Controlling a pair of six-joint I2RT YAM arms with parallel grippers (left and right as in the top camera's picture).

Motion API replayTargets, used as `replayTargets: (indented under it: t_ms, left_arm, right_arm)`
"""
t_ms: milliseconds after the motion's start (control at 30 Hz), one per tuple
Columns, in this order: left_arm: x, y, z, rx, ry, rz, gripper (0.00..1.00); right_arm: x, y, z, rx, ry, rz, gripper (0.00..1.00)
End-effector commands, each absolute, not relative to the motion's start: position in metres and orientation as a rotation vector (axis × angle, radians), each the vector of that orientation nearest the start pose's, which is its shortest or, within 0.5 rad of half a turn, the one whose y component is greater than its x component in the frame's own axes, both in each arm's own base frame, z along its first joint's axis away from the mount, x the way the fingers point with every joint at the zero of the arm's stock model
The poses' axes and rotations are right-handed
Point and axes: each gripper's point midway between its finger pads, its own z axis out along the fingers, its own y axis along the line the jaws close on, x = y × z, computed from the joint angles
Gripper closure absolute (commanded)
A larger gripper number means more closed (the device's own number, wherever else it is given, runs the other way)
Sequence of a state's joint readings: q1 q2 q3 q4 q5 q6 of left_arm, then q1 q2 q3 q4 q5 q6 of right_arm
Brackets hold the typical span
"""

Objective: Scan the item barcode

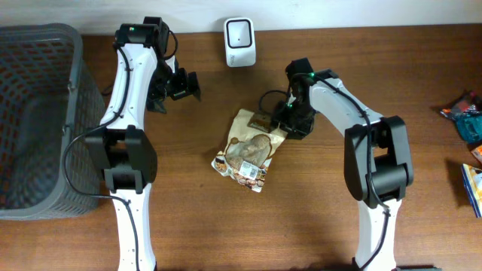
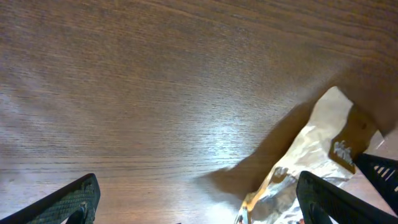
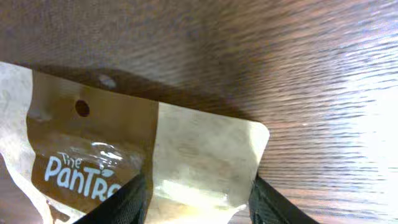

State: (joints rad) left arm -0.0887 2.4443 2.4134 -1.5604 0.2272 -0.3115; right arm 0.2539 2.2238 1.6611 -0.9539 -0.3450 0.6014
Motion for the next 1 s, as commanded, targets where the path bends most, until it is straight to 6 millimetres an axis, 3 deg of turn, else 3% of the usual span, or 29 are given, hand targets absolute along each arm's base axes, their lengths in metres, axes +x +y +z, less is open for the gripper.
replayTargets:
  t_ms: [0,67,200,300,333,367,400,433,500,567,633,700,867,900,967]
  left_arm:
    - [0.46,-0.078,0.095,-0.371,3.16,-0.327,0.01]
    - [0.46,-0.078,0.095,-0.371,3.16,-0.327,0.01]
    - [0.46,-0.078,0.095,-0.371,3.16,-0.327,0.01]
    - [0.46,-0.078,0.095,-0.371,3.16,-0.327,0.01]
    - [0.46,-0.078,0.095,-0.371,3.16,-0.327,0.01]
    - [0.46,-0.078,0.095,-0.371,3.16,-0.327,0.01]
    - [0.46,-0.078,0.095,-0.371,3.16,-0.327,0.01]
    - [0.46,-0.078,0.095,-0.371,3.16,-0.327,0.01]
    - [0.46,-0.078,0.095,-0.371,3.16,-0.328,0.01]
    - [0.46,-0.078,0.095,-0.371,3.16,-0.327,0.01]
    - [0.46,-0.078,0.095,-0.371,3.16,-0.327,0.01]
    - [0.46,-0.078,0.095,-0.371,3.16,-0.327,0.01]
    - [0.46,-0.078,0.095,-0.371,3.16,-0.327,0.01]
    - [0.46,-0.078,0.095,-0.371,3.16,-0.328,0.01]
    - [0.46,-0.078,0.095,-0.371,3.16,-0.328,0.01]
  right_arm:
    - [0.4,0.163,0.0,0.529,3.159,0.49,0.7]
    - [0.405,0.161,0.008,0.536,3.146,0.496,0.96]
    - [0.414,0.155,0.029,0.513,3.118,0.488,0.96]
    - [0.417,0.154,0.066,0.281,3.091,0.512,0.96]
    - [0.408,0.156,0.079,0.168,3.113,0.527,0.75]
    - [0.388,0.157,0.087,0.054,3.181,0.526,0.2]
    - [0.367,0.156,0.088,-0.054,3.253,0.514,0.06]
    - [0.35,0.157,0.085,-0.171,3.304,0.508,0.01]
    - [0.319,0.166,0.076,-0.306,3.395,0.502,0.01]
    - [0.307,0.189,0.059,-0.394,3.384,0.557,0.01]
    - [0.307,0.211,0.045,-0.366,3.35,0.57,0.0]
    - [0.312,0.229,0.035,-0.289,3.309,0.573,0.07]
    - [0.327,0.242,0.028,-0.12,3.262,0.594,0.08]
    - [0.328,0.243,0.025,-0.107,3.257,0.597,0.14]
    - [0.333,0.244,0.016,-0.105,3.228,0.598,0.37]
